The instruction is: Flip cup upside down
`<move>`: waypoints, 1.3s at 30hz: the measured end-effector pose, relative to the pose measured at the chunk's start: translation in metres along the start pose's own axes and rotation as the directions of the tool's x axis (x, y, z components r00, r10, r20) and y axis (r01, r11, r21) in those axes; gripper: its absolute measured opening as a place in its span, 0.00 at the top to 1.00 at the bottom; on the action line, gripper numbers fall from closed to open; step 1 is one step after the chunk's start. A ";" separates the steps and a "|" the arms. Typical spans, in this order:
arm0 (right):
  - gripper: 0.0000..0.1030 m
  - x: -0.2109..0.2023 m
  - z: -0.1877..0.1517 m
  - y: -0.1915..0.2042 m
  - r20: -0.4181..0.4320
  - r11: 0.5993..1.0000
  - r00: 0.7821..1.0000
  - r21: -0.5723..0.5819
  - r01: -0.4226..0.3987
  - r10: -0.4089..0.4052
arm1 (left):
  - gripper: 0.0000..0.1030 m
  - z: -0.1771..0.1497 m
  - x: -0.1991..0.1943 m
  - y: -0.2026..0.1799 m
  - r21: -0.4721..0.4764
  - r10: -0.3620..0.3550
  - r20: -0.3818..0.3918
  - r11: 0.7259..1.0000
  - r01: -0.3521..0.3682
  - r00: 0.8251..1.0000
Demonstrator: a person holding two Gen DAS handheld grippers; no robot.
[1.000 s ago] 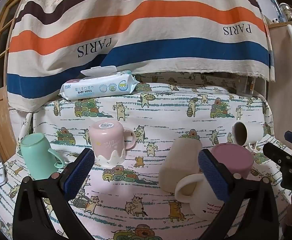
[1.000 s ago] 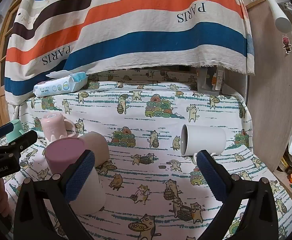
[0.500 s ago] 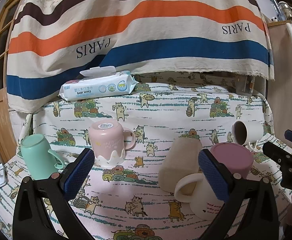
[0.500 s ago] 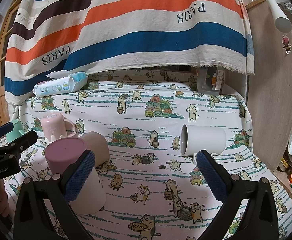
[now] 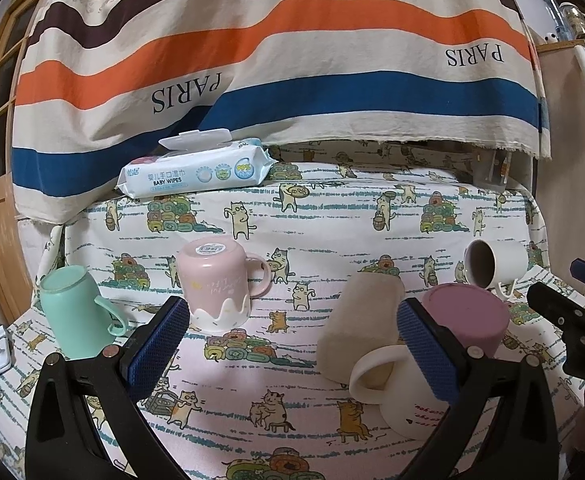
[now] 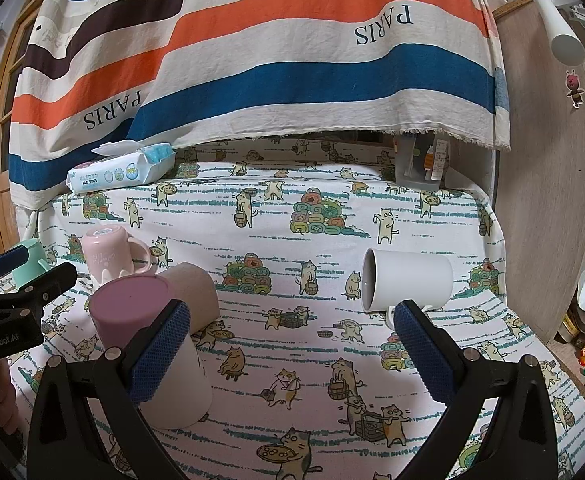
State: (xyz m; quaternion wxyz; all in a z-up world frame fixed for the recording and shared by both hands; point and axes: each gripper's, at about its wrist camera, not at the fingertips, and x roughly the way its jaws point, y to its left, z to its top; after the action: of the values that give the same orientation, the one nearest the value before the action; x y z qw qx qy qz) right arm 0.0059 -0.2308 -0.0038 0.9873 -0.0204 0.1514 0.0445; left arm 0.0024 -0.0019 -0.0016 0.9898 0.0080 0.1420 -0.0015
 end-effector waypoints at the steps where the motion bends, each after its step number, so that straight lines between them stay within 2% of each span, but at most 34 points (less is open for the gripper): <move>1: 0.00 0.000 0.000 0.000 0.000 1.000 1.000 0.000 0.000 0.000 | 0.00 0.000 0.000 -0.001 0.002 0.000 0.001 1.000 0.000 1.000; 10: 0.00 0.000 0.000 0.000 0.000 1.000 1.000 0.000 0.000 0.000 | 0.00 0.001 -0.001 -0.002 0.003 -0.001 0.004 1.000 0.001 1.000; 19: 0.00 0.000 0.000 0.000 -0.002 1.000 1.000 -0.001 -0.001 0.001 | 0.00 0.000 0.003 -0.004 0.014 -0.038 -0.019 0.999 0.039 0.999; 25: 0.00 -0.001 -0.002 0.002 0.004 1.000 1.000 0.000 -0.005 0.005 | 0.00 0.000 -0.002 -0.006 0.030 -0.039 0.009 0.999 0.039 0.999; 30: 0.00 -0.001 0.000 0.002 0.005 1.000 1.000 -0.001 -0.011 0.011 | 0.00 -0.001 -0.011 -0.002 0.008 0.010 0.052 1.000 -0.010 0.999; 33: 0.00 -0.001 0.000 0.004 0.006 1.000 1.000 -0.002 -0.011 0.011 | 0.00 -0.001 -0.011 0.004 -0.018 0.001 0.050 1.000 0.000 0.999; 39: 0.00 -0.002 -0.001 0.003 0.007 1.000 1.000 -0.002 -0.014 0.014 | 0.00 -0.001 -0.011 0.001 -0.008 0.004 0.050 1.000 -0.003 0.999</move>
State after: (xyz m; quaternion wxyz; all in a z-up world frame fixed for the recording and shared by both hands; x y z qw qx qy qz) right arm 0.0035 -0.2275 -0.0045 0.9874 -0.0200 0.1482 0.0515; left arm -0.0084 -0.0005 0.0006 0.9931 0.0045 0.1170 0.0005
